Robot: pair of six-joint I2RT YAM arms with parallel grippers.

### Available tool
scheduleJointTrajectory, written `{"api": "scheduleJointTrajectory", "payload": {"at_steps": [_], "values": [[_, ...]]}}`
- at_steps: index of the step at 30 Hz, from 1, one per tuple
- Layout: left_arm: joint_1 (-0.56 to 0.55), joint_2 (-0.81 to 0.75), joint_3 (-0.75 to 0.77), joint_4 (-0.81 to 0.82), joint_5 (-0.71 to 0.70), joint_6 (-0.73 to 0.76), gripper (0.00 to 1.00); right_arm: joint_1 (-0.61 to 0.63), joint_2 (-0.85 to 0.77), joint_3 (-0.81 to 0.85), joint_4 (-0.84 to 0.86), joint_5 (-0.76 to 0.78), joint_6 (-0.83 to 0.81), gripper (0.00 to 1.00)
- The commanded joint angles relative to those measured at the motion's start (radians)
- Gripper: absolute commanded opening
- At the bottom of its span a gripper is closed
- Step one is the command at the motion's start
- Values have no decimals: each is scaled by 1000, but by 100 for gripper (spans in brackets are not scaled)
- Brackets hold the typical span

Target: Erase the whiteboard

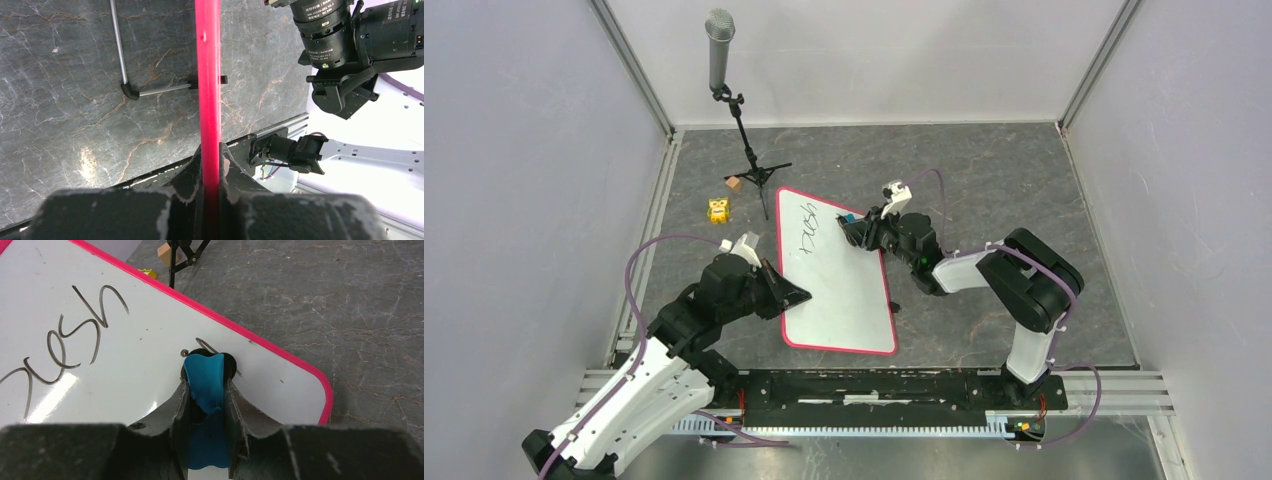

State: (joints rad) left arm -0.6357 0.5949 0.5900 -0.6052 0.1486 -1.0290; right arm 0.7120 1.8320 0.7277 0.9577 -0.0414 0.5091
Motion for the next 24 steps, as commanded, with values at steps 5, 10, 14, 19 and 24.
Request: {"api": "scheduleJointTrajectory", "payload": {"at_steps": [5, 10, 14, 19, 24], "values": [[-30, 78, -50, -122, 115, 175, 2, 52, 17, 60, -199, -54, -73, 23], [-30, 76, -54, -119, 115, 175, 2, 118, 25, 214, -234, -110, -103, 23], [-30, 71, -55, -118, 108, 168, 2, 118, 86, 327, -277, -133, -101, 24], [-30, 75, -52, -128, 101, 168, 2, 85, 116, 262, -228, -151, -44, 23], [-31, 82, -49, -128, 98, 172, 2, 18, 110, 111, -249, -124, 17, 23]]}}
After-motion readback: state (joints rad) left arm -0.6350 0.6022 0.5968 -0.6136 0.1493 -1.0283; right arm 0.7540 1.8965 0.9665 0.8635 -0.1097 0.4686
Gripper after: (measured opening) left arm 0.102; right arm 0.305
